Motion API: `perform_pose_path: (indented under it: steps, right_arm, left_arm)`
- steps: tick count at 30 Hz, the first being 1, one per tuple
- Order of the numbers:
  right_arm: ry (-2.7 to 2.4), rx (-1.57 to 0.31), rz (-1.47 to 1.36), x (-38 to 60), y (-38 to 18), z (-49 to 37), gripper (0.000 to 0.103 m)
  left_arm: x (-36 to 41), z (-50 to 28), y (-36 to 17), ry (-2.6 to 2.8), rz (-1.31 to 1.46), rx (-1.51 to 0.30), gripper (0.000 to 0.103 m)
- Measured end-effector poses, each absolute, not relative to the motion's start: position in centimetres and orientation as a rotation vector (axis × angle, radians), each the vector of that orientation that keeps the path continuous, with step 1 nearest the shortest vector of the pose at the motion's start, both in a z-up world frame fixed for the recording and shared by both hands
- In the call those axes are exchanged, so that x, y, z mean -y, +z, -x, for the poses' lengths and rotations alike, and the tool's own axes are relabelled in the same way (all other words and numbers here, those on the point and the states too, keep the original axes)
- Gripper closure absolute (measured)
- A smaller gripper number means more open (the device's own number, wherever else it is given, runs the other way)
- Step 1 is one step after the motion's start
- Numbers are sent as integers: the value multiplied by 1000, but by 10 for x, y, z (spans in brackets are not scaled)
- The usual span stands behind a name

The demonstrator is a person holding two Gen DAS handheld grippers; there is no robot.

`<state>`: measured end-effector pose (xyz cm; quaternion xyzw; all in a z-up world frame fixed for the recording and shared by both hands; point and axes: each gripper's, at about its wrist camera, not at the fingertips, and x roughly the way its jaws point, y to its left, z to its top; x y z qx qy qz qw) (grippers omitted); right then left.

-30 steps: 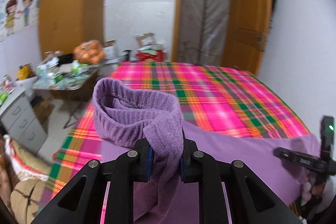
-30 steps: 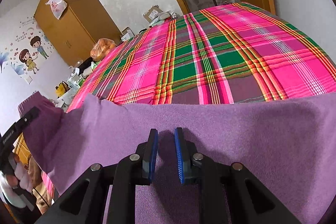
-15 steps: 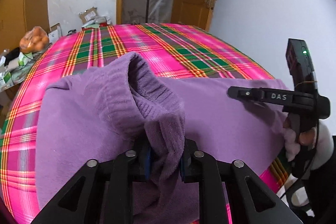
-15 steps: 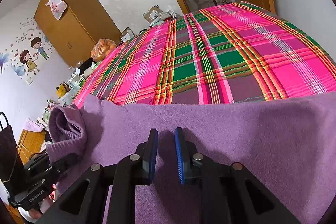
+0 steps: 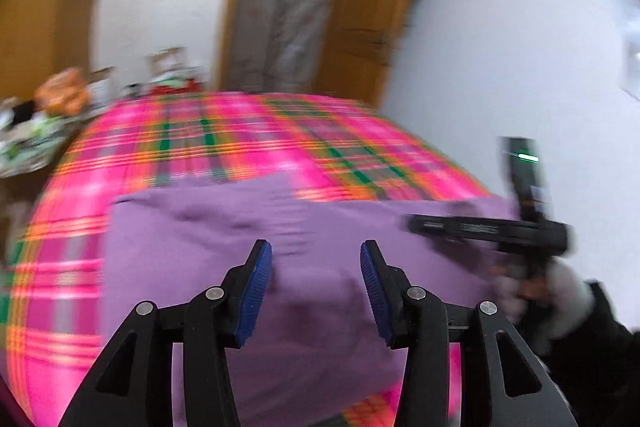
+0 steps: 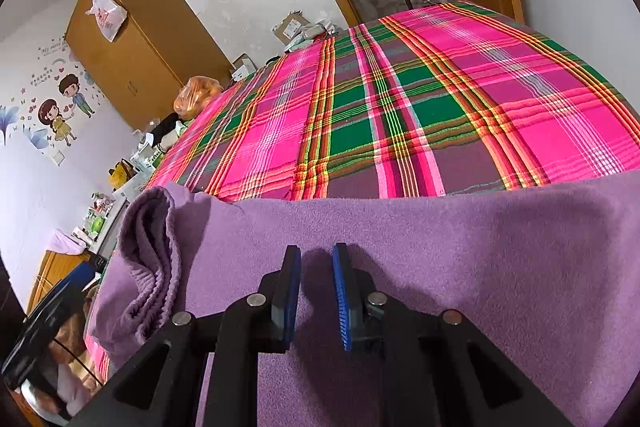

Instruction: Fold clothes

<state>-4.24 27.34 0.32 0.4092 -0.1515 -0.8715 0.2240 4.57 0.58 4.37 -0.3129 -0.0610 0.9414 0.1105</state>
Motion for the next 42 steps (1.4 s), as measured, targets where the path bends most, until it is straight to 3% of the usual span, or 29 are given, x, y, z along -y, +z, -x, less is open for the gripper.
perform_pose_path:
  steps: [4, 8, 15, 29, 42]
  right_arm:
    - [-2411, 403, -1124, -272, 4, 41, 84]
    - [-2445, 338, -1098, -263, 14, 32, 68]
    - [-2349, 293, -1004, -230, 41, 21, 59]
    - [-2122, 178, -1033, -151, 36, 30, 44]
    - [-2092, 177, -1001, -135, 43, 36, 37]
  left_arm:
    - [20, -40, 42, 2906, 975, 233, 55]
    - [33, -34, 32, 2934, 1022, 259, 55]
    - [53, -25, 13, 2963, 1104, 302, 55]
    - [55, -24, 6, 2936, 1126, 349, 55]
    - [52, -24, 5, 2946, 1142, 319, 55]
